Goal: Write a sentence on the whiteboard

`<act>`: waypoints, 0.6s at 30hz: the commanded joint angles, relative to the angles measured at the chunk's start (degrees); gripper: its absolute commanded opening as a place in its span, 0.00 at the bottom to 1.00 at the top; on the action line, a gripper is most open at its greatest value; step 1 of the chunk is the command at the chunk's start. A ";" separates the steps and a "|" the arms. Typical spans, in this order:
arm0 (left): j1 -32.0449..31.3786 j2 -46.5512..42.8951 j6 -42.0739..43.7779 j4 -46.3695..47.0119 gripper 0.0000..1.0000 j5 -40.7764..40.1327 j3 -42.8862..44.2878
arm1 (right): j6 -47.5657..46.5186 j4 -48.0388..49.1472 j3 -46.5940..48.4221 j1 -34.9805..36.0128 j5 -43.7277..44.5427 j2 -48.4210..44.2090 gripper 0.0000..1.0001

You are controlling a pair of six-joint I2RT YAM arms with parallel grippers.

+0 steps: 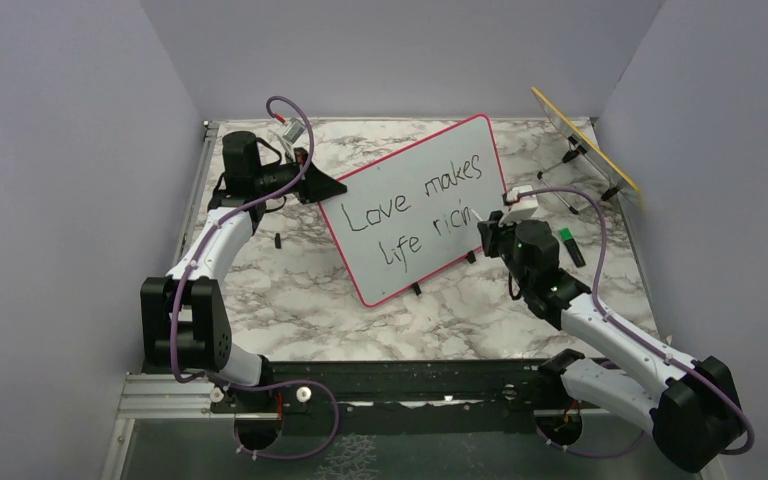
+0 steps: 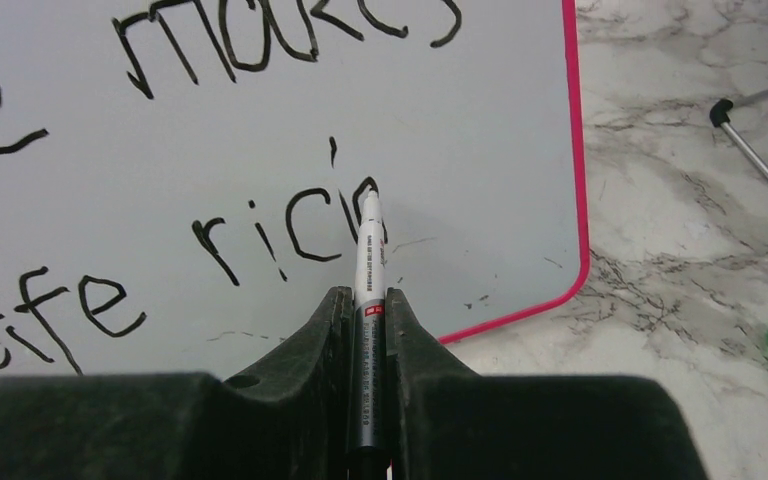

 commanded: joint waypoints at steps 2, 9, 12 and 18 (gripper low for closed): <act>0.00 1.86 4.52 -4.47 0.00 -4.47 -1.38 | -1.16 5.56 0.13 -0.30 -3.86 -0.11 0.01; -0.01 1.86 4.51 -4.47 0.00 -4.41 -1.31 | -1.79 8.30 1.35 -0.31 -4.92 2.46 0.01; -0.02 1.78 4.47 -4.47 0.00 -4.39 -1.35 | -1.79 9.22 1.58 -0.40 -5.26 3.08 0.01; 0.00 1.86 4.52 -4.47 0.00 -4.33 -1.29 | -1.94 9.88 1.83 -0.35 -4.89 3.91 0.01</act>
